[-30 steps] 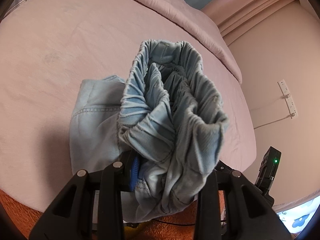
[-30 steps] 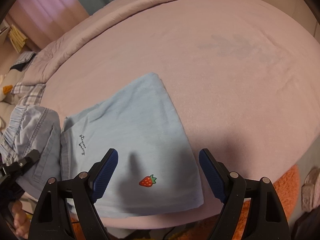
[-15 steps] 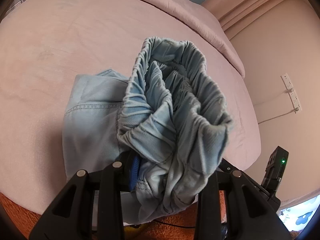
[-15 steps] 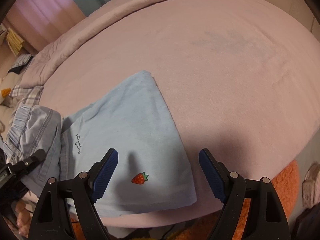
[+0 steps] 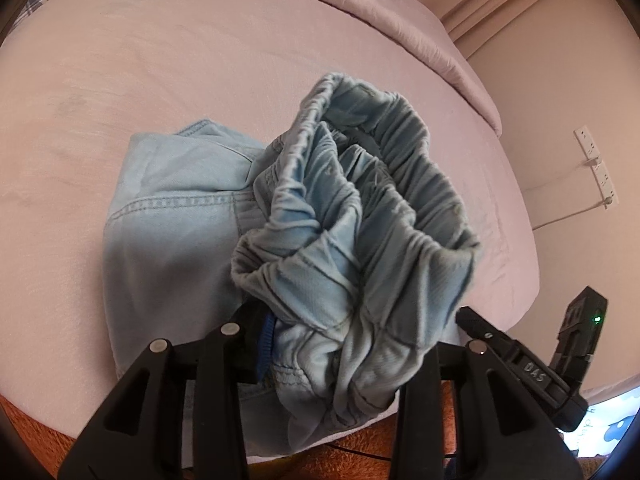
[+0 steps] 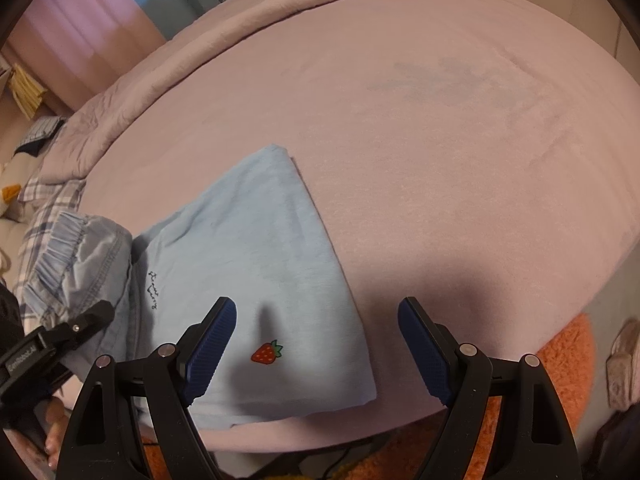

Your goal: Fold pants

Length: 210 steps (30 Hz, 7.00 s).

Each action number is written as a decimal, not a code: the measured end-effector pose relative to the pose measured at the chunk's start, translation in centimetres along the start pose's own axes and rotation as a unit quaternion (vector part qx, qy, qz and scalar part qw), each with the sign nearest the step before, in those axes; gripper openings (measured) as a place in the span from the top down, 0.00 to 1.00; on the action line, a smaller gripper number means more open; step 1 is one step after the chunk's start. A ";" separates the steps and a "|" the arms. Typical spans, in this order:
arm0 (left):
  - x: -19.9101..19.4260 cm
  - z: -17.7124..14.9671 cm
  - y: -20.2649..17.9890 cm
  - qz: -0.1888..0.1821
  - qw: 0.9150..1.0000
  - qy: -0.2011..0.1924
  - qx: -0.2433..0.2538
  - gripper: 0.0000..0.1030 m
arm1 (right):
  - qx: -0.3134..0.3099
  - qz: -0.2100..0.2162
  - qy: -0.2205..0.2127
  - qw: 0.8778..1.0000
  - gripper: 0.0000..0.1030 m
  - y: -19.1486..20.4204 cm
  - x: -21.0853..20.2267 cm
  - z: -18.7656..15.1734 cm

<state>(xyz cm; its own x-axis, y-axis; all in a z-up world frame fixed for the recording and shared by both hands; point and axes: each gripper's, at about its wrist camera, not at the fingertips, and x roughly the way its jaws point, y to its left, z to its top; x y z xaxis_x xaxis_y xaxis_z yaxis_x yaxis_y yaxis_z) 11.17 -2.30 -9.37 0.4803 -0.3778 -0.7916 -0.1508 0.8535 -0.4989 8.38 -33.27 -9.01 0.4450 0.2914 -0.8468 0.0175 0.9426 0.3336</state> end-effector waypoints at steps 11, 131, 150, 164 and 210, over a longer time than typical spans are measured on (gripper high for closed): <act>1.7 0.7 -0.6 0.015 1.000 0.014 0.017 0.61 | 0.014 -0.003 0.002 1.000 0.20 -0.7 0.1 -0.3; -3.6 -2.3 -0.5 -0.027 0.999 -0.025 0.030 0.76 | -0.112 0.109 0.005 0.988 0.66 2.3 -0.2 0.8; -6.8 2.4 -1.8 0.043 0.989 -0.102 0.102 0.72 | -0.165 0.105 -0.087 0.977 0.66 8.4 -1.9 6.0; 2.3 6.6 1.5 0.095 0.994 -0.008 0.054 0.64 | -0.154 0.059 -0.030 0.986 0.65 9.0 5.5 8.1; -14.3 -3.7 -2.4 0.120 0.978 -0.158 0.070 0.01 | -0.159 -0.001 -0.140 0.977 0.13 8.2 -8.5 1.2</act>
<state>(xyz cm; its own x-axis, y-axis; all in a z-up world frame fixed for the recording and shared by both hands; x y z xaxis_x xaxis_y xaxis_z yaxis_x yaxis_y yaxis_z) 1.50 -0.25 1.88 0.6917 -0.0490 -0.7205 -0.1838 0.9529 -0.2413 5.84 -28.24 1.44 0.6735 0.2746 -0.6863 -0.2396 0.9594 0.1488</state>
